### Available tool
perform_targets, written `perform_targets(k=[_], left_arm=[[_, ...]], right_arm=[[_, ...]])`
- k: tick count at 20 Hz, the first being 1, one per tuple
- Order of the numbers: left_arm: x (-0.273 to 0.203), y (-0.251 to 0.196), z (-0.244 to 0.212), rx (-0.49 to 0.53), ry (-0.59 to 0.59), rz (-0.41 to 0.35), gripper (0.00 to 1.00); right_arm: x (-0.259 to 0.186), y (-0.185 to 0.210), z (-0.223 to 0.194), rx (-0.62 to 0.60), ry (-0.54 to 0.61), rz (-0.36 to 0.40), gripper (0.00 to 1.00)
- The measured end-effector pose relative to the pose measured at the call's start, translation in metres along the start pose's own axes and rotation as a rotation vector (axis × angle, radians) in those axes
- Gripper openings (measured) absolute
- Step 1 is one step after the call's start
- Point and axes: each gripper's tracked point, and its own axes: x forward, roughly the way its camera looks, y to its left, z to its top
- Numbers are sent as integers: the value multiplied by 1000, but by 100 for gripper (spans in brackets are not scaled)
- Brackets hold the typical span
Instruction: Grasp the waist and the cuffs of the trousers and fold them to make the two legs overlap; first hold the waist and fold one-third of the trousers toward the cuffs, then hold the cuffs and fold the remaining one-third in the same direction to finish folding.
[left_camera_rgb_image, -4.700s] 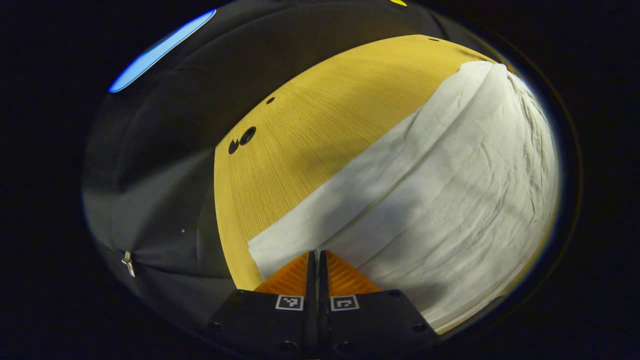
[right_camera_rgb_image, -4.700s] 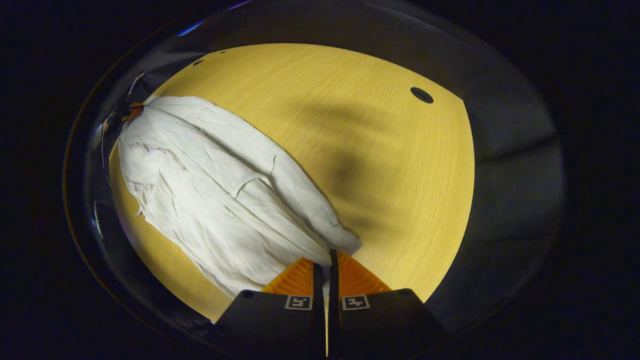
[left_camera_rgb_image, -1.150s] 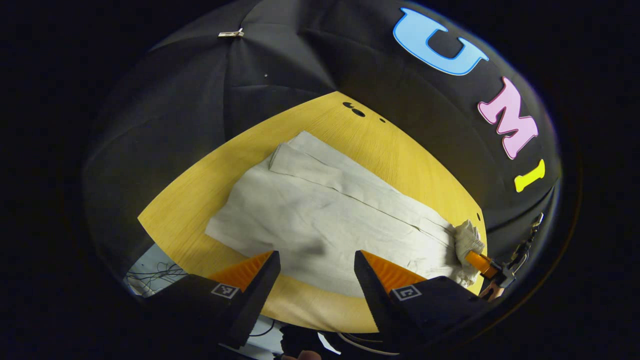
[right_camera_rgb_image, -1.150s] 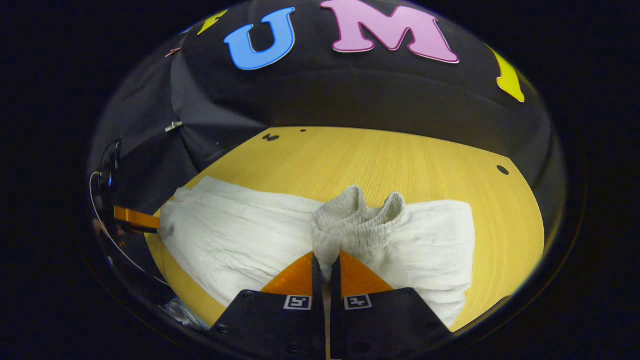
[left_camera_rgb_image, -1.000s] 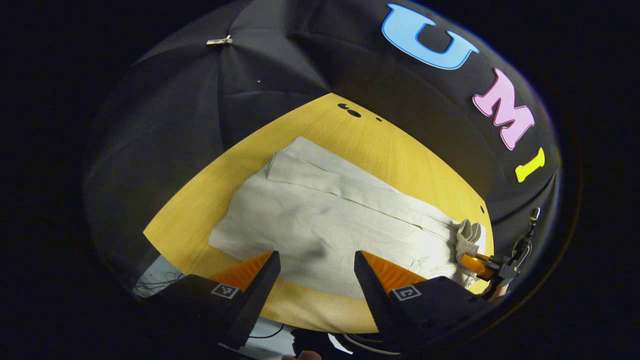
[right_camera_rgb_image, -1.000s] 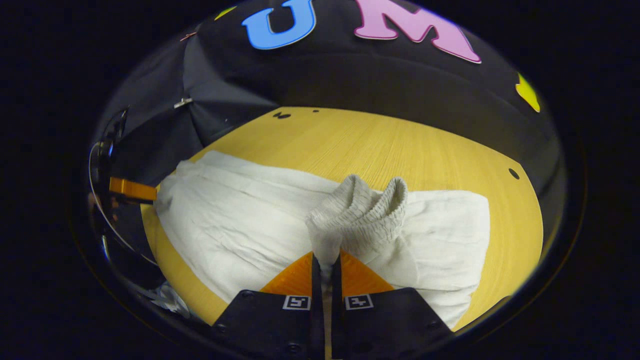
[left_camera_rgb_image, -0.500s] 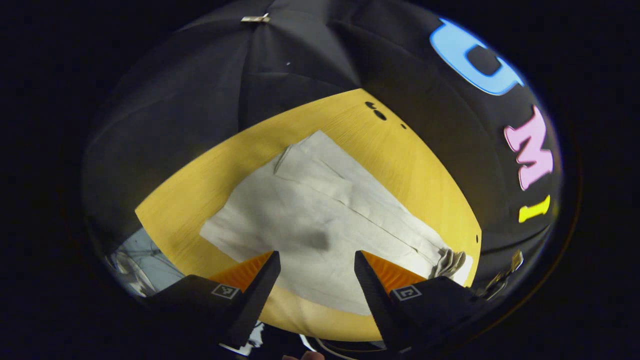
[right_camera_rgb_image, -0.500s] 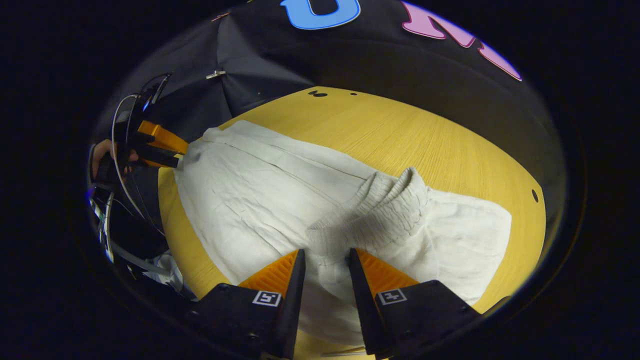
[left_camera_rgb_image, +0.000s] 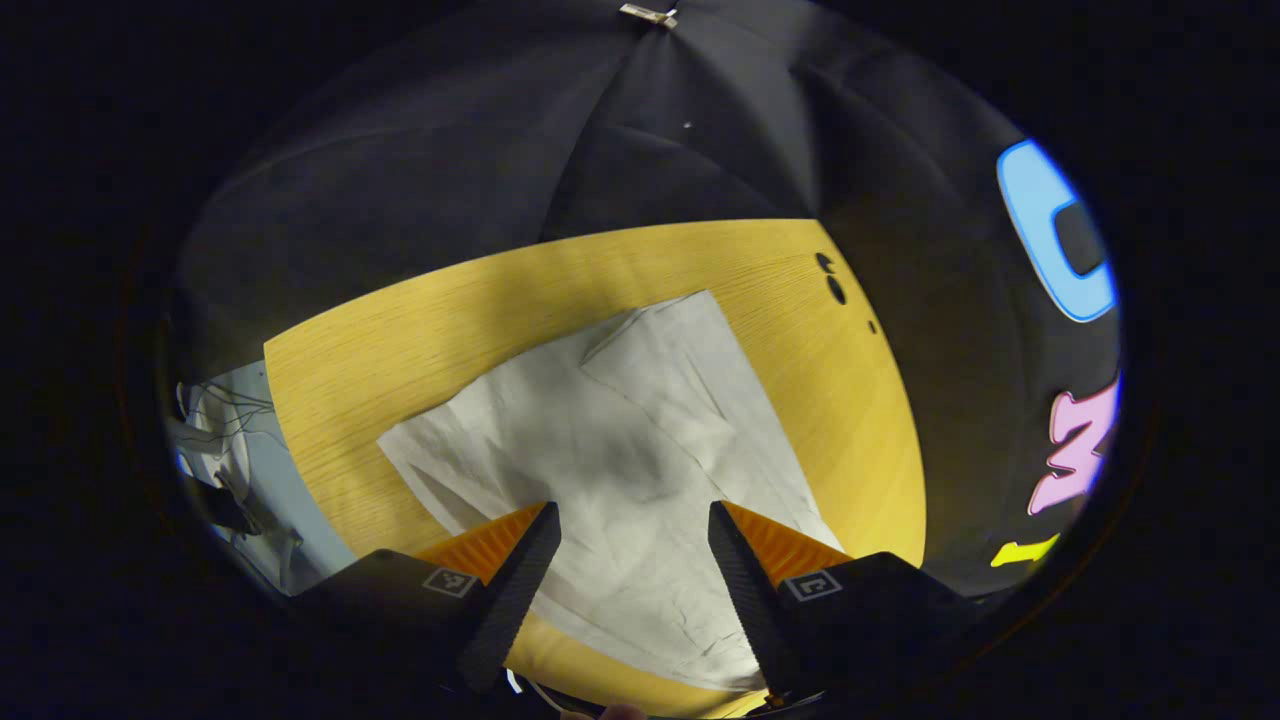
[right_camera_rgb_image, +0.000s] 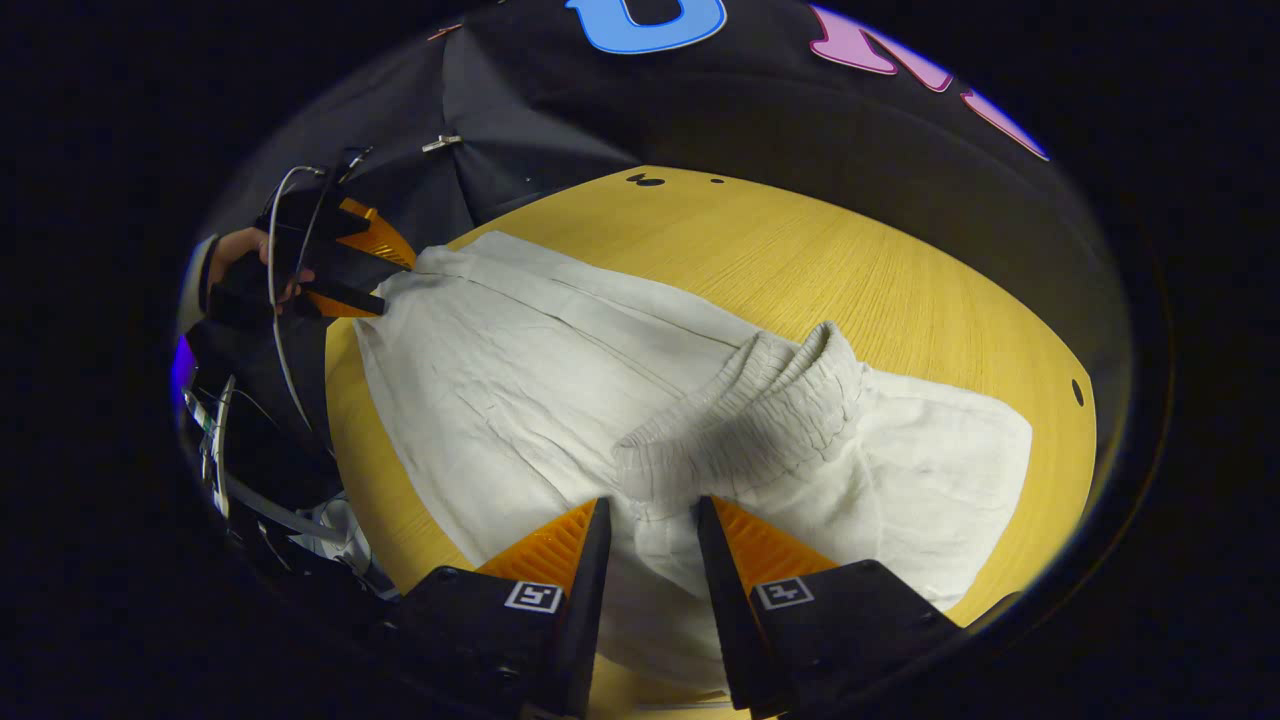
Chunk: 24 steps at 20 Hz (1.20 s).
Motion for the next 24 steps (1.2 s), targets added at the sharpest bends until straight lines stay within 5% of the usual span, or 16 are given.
perform_targets(k=[4,7,10,12,13,14,15,17,20,24], left_arm=[[10,18,-12,-200,42,173,95],[11,6,-4,-245,15,200,90],[26,-11,-3,-202,7,225,94],[31,-5,-3,-178,11,330,90],[35,-1,-5,-156,26,380,89],[35,0,-8,-120,37,430,89],[37,-3,-9,-86,37,447,88],[41,-11,-7,-27,8,435,73],[44,-27,-6,70,-72,365,13],[39,-32,-5,-77,-145,152,6]], right_arm=[[-2,3,0,-7,-13,53,55],[0,4,-2,-22,-17,110,55],[-1,6,-3,-17,-16,174,54],[-2,7,-3,-11,-15,201,54],[-4,6,-6,-16,-12,207,41],[-5,5,-7,-30,-11,210,55],[-4,4,-8,-48,-11,210,55],[-4,3,-9,-66,-17,206,55],[-12,-5,-4,-52,-42,176,54],[-32,-35,2,43,-104,92,52]])
